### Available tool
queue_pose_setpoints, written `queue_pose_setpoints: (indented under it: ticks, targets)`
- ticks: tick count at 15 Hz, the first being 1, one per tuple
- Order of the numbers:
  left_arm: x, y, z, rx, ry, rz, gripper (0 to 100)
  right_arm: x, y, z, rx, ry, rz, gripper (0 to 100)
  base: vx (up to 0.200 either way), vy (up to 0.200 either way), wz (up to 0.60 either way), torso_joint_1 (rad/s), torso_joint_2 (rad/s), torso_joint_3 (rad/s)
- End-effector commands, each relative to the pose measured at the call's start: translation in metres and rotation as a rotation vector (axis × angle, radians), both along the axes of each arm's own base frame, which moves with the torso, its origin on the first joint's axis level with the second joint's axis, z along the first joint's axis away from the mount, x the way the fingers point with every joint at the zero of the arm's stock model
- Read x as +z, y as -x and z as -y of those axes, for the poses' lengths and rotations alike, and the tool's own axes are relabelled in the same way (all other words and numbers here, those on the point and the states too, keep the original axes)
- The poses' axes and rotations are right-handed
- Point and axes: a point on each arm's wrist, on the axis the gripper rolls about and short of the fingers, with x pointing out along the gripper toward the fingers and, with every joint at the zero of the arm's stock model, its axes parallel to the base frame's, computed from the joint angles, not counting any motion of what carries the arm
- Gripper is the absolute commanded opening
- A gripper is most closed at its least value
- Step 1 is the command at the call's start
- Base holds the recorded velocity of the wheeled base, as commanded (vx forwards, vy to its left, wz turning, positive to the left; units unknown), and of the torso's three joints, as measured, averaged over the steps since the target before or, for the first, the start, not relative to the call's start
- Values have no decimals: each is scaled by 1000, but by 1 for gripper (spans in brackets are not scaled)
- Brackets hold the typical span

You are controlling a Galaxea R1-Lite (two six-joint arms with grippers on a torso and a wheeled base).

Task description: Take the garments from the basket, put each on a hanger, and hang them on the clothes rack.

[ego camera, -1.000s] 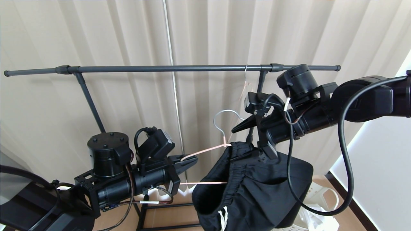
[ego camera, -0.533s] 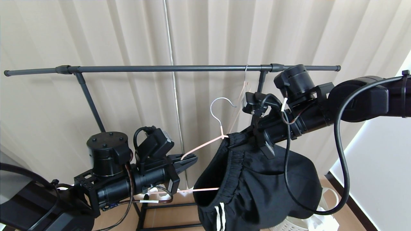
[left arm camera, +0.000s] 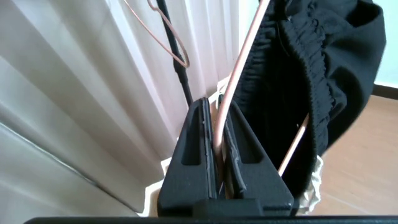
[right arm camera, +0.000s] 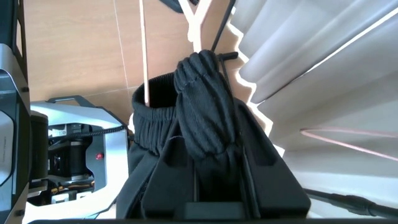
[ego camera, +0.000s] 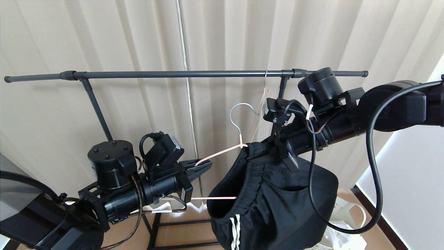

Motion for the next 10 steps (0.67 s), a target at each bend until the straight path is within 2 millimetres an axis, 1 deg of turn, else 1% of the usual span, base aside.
queue_pose_setpoints:
  ticks: [1,3,4,10]
  targets:
    - [-8,-1,-1,4,-10,-16,0,5,4,2,1,-5,9,0,0,0,0,0,0,0]
    - [-9,1,-1,3,-11,-19,0,7,7,3,4,-8,12,0,0,0,0,0,0,0]
    - [-9,2,-1,1,-12,-15,100,7,8,4,2,-8,12,0,0,0,0,0,0,0]
    - [-5,6,-5,8,30,27,100,8,16,8,2,-6,8,0,0,0,0,0,0,0]
